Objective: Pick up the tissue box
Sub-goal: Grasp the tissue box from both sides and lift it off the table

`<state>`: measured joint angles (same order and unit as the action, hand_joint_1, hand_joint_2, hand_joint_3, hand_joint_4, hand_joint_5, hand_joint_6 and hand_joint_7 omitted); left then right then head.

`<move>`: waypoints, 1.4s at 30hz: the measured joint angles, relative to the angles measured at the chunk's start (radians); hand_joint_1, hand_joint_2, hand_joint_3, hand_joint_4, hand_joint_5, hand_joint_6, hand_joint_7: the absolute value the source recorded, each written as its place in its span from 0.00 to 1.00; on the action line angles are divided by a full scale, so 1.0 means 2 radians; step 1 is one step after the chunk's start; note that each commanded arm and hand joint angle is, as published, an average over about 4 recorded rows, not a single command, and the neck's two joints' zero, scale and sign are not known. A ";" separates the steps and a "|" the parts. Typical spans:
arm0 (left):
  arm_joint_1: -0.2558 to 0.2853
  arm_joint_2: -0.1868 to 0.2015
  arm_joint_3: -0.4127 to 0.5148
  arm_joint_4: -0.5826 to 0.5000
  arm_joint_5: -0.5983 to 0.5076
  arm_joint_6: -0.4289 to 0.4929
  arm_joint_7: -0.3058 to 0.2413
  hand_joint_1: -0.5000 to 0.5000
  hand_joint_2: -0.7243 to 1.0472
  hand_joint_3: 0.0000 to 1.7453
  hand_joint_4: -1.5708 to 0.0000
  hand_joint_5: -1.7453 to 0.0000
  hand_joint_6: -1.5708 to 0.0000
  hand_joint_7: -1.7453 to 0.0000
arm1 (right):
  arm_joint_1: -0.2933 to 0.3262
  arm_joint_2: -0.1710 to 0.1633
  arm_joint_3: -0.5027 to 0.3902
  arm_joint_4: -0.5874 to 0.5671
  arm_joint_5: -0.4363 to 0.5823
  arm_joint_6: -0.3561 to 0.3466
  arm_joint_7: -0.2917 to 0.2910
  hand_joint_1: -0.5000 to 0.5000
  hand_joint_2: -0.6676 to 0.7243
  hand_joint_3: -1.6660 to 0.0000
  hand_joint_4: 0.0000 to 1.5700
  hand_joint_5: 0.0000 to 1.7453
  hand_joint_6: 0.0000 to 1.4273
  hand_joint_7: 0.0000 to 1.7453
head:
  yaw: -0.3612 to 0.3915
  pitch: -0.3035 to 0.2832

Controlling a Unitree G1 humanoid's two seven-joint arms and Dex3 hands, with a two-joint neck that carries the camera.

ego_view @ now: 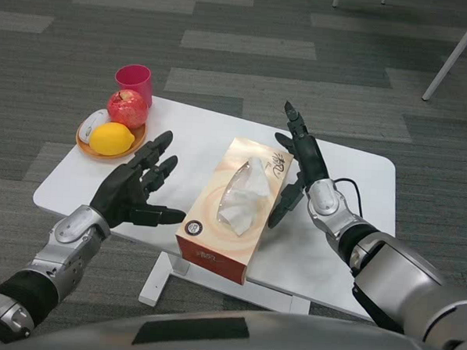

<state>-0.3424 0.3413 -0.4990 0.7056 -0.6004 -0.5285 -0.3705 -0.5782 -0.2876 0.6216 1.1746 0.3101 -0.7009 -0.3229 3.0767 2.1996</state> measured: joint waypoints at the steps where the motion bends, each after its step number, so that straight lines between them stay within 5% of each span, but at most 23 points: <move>1: 0.000 0.001 0.003 0.000 0.000 0.000 0.000 1.00 0.80 0.00 1.00 0.94 1.00 1.00 | 0.000 0.000 0.000 0.000 0.000 0.000 0.000 0.33 1.00 1.00 0.27 0.00 0.00 0.00 | 0.000 0.000; 16: 0.025 0.058 0.015 0.000 -0.001 0.000 -0.018 1.00 0.90 0.00 1.00 0.91 1.00 1.00 | 0.000 -0.004 0.000 -0.004 0.000 0.000 0.000 0.33 1.00 1.00 0.27 0.00 0.00 0.00 | 0.007 -0.001; 25: 0.041 0.088 -0.029 -0.025 -0.003 0.022 -0.029 1.00 0.90 0.00 1.00 0.94 1.00 1.00 | -0.007 -0.005 0.003 0.001 0.000 0.001 -0.002 0.33 1.00 1.00 0.30 0.00 0.00 0.00 | 0.009 0.001; 42: 0.012 0.091 -0.091 -0.038 -0.003 0.035 -0.032 1.00 0.90 0.00 1.00 0.94 1.00 1.00 | -0.037 -0.004 0.044 0.009 0.000 0.003 -0.016 0.33 1.00 1.00 0.29 0.00 0.00 0.00 | -0.005 -0.005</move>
<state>-0.3188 0.5224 -0.6805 0.6303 -0.6060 -0.4580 -0.4345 -0.6526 -0.2958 0.7092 1.1929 0.3107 -0.6949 -0.3554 3.0669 2.1903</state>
